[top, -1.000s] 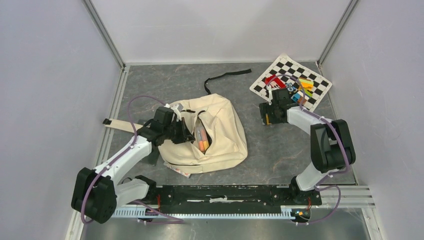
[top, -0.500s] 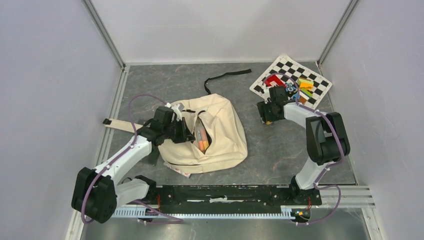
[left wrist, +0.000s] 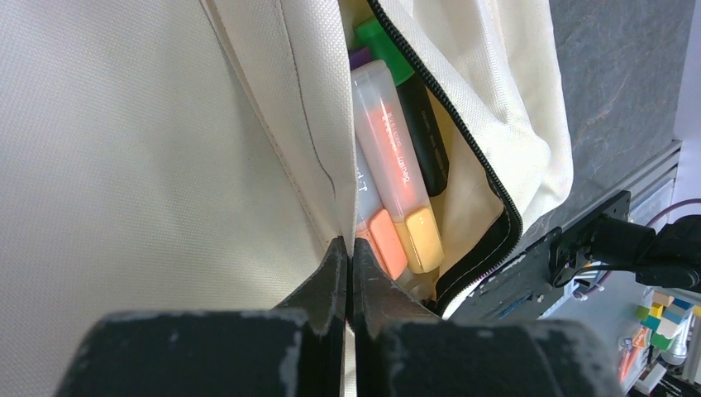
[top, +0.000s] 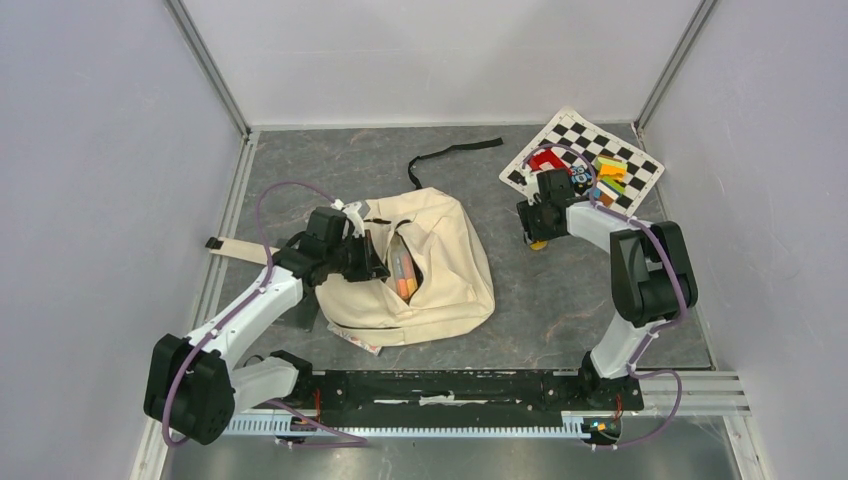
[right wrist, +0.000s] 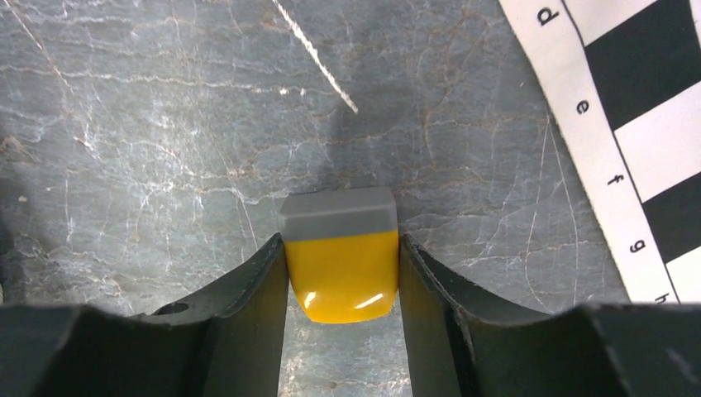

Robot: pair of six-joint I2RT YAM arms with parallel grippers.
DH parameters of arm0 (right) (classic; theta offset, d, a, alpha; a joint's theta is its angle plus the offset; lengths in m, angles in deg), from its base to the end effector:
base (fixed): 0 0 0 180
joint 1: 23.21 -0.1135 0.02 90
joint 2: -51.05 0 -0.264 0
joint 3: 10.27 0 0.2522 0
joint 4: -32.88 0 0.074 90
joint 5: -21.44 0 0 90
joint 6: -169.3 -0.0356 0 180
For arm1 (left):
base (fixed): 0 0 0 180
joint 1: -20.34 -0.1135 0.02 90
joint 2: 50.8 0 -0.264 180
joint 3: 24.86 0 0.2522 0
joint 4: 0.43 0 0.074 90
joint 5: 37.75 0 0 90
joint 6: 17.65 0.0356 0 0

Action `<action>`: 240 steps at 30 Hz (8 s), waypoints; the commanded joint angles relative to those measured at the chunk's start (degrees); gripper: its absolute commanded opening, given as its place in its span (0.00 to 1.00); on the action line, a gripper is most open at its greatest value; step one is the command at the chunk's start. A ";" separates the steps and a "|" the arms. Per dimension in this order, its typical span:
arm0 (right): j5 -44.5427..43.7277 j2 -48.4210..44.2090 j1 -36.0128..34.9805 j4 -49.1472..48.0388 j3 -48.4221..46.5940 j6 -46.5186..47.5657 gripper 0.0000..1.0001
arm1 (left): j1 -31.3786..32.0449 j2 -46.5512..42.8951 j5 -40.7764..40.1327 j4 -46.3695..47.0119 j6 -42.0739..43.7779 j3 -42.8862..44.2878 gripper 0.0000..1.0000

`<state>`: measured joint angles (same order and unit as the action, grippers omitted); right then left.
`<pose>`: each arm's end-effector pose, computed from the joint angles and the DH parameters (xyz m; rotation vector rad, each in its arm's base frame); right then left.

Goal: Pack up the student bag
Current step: Pick up the stationery from the center of the board, then place the stationery in the student bag, then zip the student bag at the center of the board.

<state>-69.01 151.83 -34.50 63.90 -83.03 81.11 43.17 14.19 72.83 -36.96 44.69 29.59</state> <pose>0.3417 0.0679 0.1604 -0.2940 2.5854 0.0494 0.2066 -0.1006 0.2280 0.0726 2.4922 -0.8255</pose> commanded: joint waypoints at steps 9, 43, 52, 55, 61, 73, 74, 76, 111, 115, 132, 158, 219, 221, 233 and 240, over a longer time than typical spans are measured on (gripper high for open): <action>-0.67 -16.46 -6.97 7.94 2.37 -6.01 0.00 | -1.17 -2.30 1.65 0.63 2.24 1.72 0.02; 8.05 -1.53 -44.88 -2.42 -19.48 -32.82 0.00 | -2.09 -4.60 2.01 2.07 -0.18 -0.18 0.02; -2.89 1.04 -44.81 5.35 -20.80 -31.43 0.00 | -2.22 -5.01 2.01 2.20 -0.20 -0.18 0.02; -6.47 1.87 -44.81 8.05 -21.45 -30.53 0.00 | -2.23 -5.14 2.01 2.26 -0.21 -0.18 0.02; -16.82 4.82 -44.75 17.40 -25.46 -27.03 0.00 | -2.18 -5.03 2.01 2.20 -0.21 -0.30 0.02; -15.45 4.19 -44.87 18.69 -27.10 -25.32 0.51 | -2.27 -4.59 1.92 2.28 -0.29 -0.20 0.02; -14.97 3.69 -44.89 18.61 -27.16 -25.04 0.54 | -2.27 -4.52 1.94 2.31 -0.33 -0.25 0.02; -13.90 2.62 -44.87 18.34 -27.35 -24.60 0.59 | -2.31 -4.34 2.00 2.30 -0.32 -0.13 0.02; -7.24 -0.34 -43.65 16.17 -23.18 -22.78 0.29 | -2.63 -4.80 2.01 2.10 -0.29 -0.17 0.02; -6.59 0.48 -43.67 16.23 -23.44 -22.64 0.13 | -2.65 -4.82 2.12 2.11 -0.33 -0.10 0.02; -6.14 -2.68 -44.82 15.45 -27.93 -23.22 0.00 | -2.92 -4.80 2.45 2.29 -0.46 -0.21 0.02; -7.93 -0.99 -46.69 12.48 -30.88 -22.10 0.46 | -2.82 -4.47 3.42 2.05 -0.56 -0.82 0.02; 2.05 15.01 -32.08 -22.17 -17.47 -53.35 0.63 | -2.45 17.25 -1.95 1.23 -0.54 9.41 0.02; 2.83 15.86 -32.11 -22.46 -18.28 -53.64 0.60 | -2.44 17.20 -1.86 1.23 -0.60 9.43 0.02; 4.29 17.14 -32.08 -25.96 -18.92 -54.80 0.18 | -2.35 17.13 -1.25 1.31 -0.55 9.50 0.02; 5.48 14.23 -31.72 -30.99 -18.80 -53.68 0.00 | -2.35 15.67 -1.58 0.47 0.25 9.31 0.08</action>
<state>-64.49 168.35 -66.28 38.61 -100.30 26.64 40.44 31.43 70.12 -34.64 44.87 39.60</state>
